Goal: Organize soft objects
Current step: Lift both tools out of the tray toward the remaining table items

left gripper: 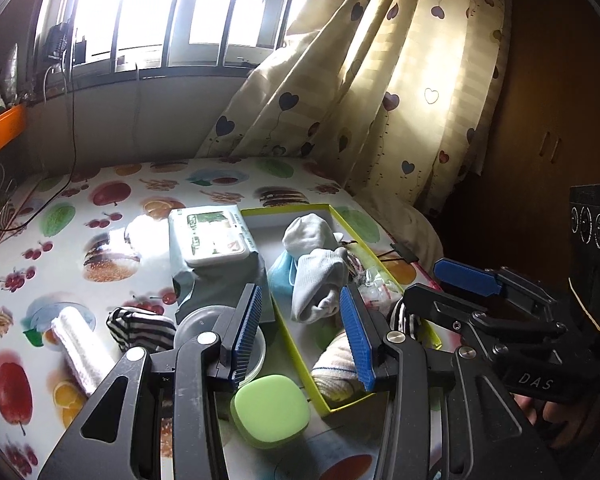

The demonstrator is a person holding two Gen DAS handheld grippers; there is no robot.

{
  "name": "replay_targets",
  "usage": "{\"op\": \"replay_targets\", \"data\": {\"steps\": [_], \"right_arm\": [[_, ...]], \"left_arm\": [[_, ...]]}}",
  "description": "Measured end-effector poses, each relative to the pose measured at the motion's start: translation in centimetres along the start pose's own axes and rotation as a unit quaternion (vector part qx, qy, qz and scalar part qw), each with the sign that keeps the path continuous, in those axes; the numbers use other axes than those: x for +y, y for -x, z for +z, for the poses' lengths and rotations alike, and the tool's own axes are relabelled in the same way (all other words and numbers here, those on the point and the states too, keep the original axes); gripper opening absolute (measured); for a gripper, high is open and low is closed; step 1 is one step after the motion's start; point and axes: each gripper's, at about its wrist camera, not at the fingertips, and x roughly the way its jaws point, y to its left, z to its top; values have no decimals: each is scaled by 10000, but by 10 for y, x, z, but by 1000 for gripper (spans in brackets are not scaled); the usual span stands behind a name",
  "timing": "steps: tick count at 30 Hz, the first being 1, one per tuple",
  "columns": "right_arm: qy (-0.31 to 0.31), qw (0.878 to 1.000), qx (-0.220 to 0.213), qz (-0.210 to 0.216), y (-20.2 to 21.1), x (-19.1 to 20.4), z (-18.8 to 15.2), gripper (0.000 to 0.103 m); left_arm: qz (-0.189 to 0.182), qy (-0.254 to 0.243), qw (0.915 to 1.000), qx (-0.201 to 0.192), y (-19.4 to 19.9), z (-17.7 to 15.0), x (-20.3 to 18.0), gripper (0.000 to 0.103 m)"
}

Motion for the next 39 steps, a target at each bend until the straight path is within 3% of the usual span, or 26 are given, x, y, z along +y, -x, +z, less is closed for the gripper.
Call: {"op": "replay_targets", "data": {"steps": [39], "right_arm": [[572,9972,328,353,-24,61,4,59]], "left_arm": [[278,688,9972,-1,31,-32,66,43]]}}
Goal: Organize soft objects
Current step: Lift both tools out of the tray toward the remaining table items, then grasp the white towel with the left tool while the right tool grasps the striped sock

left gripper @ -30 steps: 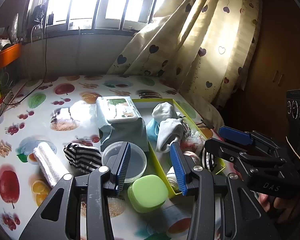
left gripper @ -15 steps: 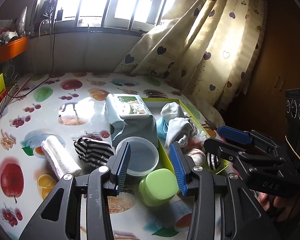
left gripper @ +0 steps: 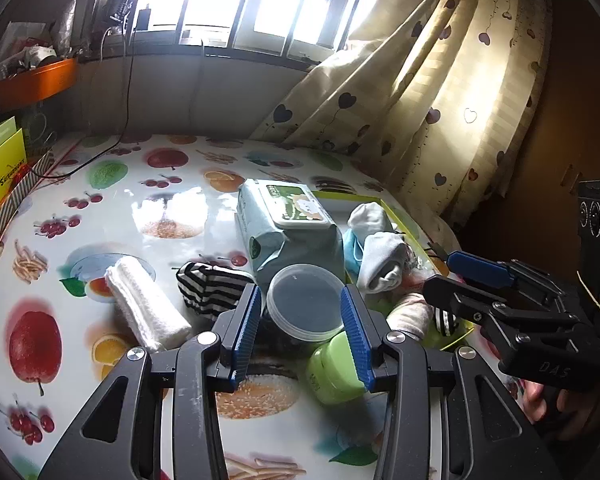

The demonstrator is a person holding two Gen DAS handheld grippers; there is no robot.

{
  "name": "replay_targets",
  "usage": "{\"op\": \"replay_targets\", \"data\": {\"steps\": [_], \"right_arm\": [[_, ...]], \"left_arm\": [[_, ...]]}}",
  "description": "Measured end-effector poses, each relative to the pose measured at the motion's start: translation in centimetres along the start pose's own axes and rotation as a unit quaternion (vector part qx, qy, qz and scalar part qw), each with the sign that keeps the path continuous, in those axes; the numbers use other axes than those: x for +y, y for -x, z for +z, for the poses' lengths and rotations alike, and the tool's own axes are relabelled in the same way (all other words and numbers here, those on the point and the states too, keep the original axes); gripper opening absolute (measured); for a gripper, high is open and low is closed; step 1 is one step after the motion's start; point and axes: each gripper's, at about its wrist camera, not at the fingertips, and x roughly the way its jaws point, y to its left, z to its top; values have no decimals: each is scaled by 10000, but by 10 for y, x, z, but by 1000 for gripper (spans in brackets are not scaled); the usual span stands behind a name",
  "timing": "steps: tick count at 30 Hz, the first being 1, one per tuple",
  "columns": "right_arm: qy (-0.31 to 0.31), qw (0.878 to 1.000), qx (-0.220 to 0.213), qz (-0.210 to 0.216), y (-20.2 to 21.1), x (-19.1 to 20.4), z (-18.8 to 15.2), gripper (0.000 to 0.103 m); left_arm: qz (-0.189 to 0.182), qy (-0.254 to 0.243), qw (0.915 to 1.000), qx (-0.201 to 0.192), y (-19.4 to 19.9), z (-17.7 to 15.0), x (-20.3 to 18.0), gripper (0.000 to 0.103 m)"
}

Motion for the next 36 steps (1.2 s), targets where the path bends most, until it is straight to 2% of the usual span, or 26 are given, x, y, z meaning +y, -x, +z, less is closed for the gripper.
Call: {"op": "replay_targets", "data": {"steps": [9,22,25,27,36], "right_arm": [[57,9999,6,83,-7,8,5,61],[223,9993,53,282,-24,22,14,61],[241,9992,73,313,-27,23,14,61],[245,9991,85,327,-29,22,15,61],[244,9990,142,342,-39,19,18,61]], "left_arm": [[147,273,9995,-62,5,0,27,43],[642,711,9954,-71,5,-2,73,43],[772,855,9933,0,-1,-3,83,43],[798,985,9919,57,-6,-5,90,48],[1068,1399,9835,420,-43,-9,111,48]]}}
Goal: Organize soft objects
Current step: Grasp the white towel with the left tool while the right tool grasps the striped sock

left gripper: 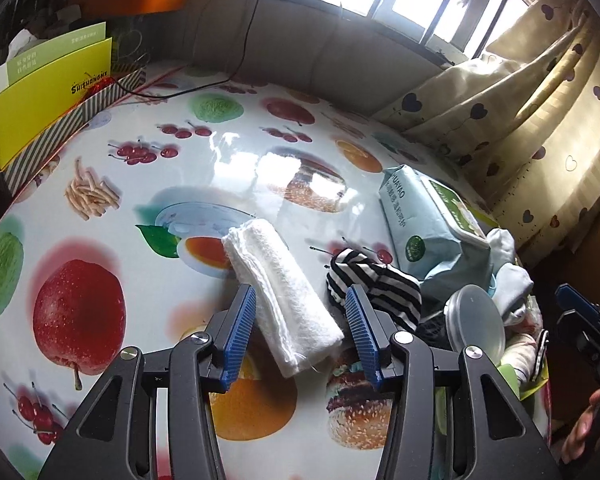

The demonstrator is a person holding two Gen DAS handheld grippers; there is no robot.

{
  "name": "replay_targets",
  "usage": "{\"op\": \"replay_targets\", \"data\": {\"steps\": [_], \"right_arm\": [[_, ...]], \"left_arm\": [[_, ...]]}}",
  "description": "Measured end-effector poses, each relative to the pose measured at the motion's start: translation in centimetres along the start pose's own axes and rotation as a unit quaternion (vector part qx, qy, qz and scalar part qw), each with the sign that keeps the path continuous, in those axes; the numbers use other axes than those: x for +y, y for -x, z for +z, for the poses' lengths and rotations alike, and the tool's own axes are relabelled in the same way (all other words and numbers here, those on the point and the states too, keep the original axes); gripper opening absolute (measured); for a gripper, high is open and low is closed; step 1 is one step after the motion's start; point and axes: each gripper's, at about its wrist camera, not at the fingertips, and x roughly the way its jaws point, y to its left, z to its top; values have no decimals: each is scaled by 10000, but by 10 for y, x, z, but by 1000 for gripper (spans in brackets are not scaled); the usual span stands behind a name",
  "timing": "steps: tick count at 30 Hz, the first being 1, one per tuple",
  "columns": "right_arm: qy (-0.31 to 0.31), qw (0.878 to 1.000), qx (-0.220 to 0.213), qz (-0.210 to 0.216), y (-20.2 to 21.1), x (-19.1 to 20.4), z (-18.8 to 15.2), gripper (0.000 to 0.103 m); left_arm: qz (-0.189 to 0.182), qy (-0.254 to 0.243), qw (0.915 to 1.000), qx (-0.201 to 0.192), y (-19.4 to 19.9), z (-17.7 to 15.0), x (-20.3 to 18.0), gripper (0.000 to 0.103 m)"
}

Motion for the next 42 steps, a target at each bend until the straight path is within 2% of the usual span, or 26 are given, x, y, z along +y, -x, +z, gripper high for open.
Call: {"op": "replay_targets", "data": {"steps": [6,11,15,20,26,28,30,32,37,39,42], "right_arm": [[95,9999,37,25,-7,4,6,61],[290,9995,119,42,-20,14,15,61],[604,9978,261,37,-35,25,26,61],[1179,9908,653,83,-64,41,42,61],[1840,9731,1379,168,-111,63,47,60],[2018,9656,1634,132,-126,70,47,57],[2222,9571,1854,121,-141,77,45,49],[2333,9490,2117,113,-157,82,43,46],[2546,9339,2508,-30,-183,87,35,42],[2598,9293,2623,-75,-190,88,32,23],[2650,9270,2652,-95,-195,90,32,12]], "left_arm": [[201,56,9992,339,-26,-3,3,48],[263,-43,9992,284,-29,-5,4,47],[280,-117,9993,207,-27,-7,5,35],[202,-102,9996,143,-20,-6,11,26],[133,-38,9999,90,-11,-7,23,22],[118,8,9999,68,-8,-7,29,22],[102,70,9999,48,-6,-7,35,22],[69,115,9999,42,-5,-7,40,22],[-19,168,9998,41,-3,-9,45,22],[-53,177,9998,43,-2,-8,46,22],[-89,180,9998,39,-1,-8,48,22]]}}
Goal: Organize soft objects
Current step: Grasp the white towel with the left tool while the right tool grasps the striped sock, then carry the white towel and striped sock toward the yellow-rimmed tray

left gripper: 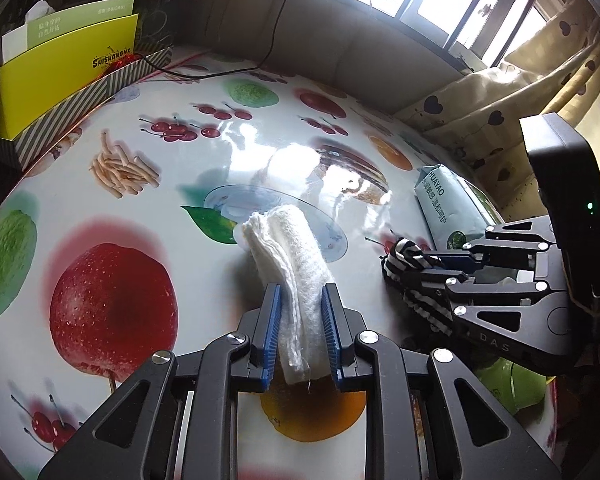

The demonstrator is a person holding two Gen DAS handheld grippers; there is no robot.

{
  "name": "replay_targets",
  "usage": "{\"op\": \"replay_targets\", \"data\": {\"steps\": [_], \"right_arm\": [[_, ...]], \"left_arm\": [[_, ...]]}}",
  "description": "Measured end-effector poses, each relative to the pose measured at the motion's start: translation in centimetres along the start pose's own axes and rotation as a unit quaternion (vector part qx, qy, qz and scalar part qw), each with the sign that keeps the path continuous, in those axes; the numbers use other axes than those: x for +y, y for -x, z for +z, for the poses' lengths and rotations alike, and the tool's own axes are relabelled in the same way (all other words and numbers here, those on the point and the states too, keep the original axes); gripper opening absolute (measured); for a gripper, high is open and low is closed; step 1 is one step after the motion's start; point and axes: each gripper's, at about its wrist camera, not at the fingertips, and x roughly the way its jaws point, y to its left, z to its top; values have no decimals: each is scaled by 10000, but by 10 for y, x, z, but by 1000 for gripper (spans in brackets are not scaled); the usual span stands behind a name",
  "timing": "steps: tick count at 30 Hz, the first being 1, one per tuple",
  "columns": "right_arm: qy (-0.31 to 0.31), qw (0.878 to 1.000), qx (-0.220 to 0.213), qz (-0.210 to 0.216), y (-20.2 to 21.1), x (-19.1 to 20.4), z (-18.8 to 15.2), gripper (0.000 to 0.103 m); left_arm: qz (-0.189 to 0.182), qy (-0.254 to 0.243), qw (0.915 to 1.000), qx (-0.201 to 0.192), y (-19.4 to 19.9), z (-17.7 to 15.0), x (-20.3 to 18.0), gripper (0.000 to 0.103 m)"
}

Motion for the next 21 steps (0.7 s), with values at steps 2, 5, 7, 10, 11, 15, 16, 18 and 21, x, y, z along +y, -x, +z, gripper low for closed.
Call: {"op": "replay_targets", "data": {"steps": [2,5,7,10,11,15,16,18,21], "right_arm": [[-57,9999,-153,-31,6,-1,2,11],[-210,9982,-553,25,25,-4,6,10],[-335,9955,-886,42,43,-4,5,10],[-496,9897,-1333,136,67,-1,1,10],[-546,9880,-1440,152,74,0,-2,10],[-653,9826,-1722,230,93,8,-17,10],[-671,9818,-1761,233,94,9,-20,10],[-713,9802,-1832,247,99,11,-27,10],[-764,9784,-1902,284,102,12,-33,10]], "left_arm": [[-23,-2,10000,-20,1,0,1,22],[-39,-11,9999,-119,8,1,2,21],[-32,-22,9998,-200,14,3,2,19],[3,-72,9994,-338,24,4,-1,11],[35,-98,9992,-379,27,4,-2,6],[13,-123,9992,-370,31,3,-3,6],[19,-111,9993,-368,32,3,-2,6],[-7,55,9994,-342,32,2,4,9],[30,214,9994,-259,25,3,7,34]]}}
